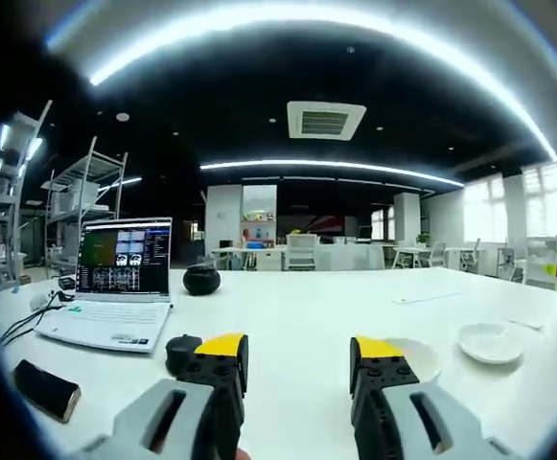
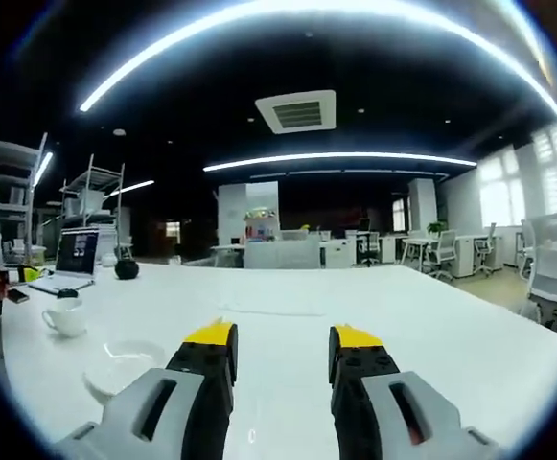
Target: Tidy tabletop coffee trays, cups and spoons，present forward
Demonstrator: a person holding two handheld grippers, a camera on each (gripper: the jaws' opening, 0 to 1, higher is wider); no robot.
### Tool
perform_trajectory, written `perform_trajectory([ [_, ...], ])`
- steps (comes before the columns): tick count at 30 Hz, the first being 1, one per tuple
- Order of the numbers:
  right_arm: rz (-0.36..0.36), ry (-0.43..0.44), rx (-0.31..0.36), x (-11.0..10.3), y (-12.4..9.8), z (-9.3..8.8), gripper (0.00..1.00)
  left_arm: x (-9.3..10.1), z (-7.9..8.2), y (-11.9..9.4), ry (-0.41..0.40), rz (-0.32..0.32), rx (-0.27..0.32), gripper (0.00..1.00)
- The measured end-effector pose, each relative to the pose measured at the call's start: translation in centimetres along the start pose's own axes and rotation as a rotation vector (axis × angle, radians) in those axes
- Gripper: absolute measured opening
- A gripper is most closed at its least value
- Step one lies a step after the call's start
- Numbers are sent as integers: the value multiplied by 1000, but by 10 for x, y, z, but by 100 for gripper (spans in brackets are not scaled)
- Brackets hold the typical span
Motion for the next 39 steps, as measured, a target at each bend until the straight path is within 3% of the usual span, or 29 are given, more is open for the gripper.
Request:
perform_trajectory([
  [12, 150, -32, -23, -45, 31, 26, 37, -6, 13, 3, 26, -15, -60, 43],
  [15, 201, 33, -26, -59, 39, 31, 37, -6, 16, 5, 22, -28, -80, 43],
  [22, 254, 61, -45, -77, 54, 41, 37, -9, 26, 8, 29, -39, -77, 43],
  [30, 373, -11, -110, -121, 74, 47, 37, -2, 23, 22, 2, -122, -162, 43],
  [34, 447, 16, -166, -153, 83, 48, 37, 3, 18, 27, 8, -160, -231, 43],
  [39, 501, -30, -205, -184, 91, 47, 37, 10, 12, 32, 0, -204, -303, 43],
])
Point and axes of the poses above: the point that each gripper's makers call its tool centre point, and the gripper's own axes: y roughly forward along the fingers, x roughly to its right, z roughly out of its top, the point moved 3 cm from there along -y, roughly backward along the fingers, and after that the axes turned 5 degrees about -z, right-handed, at the moved point
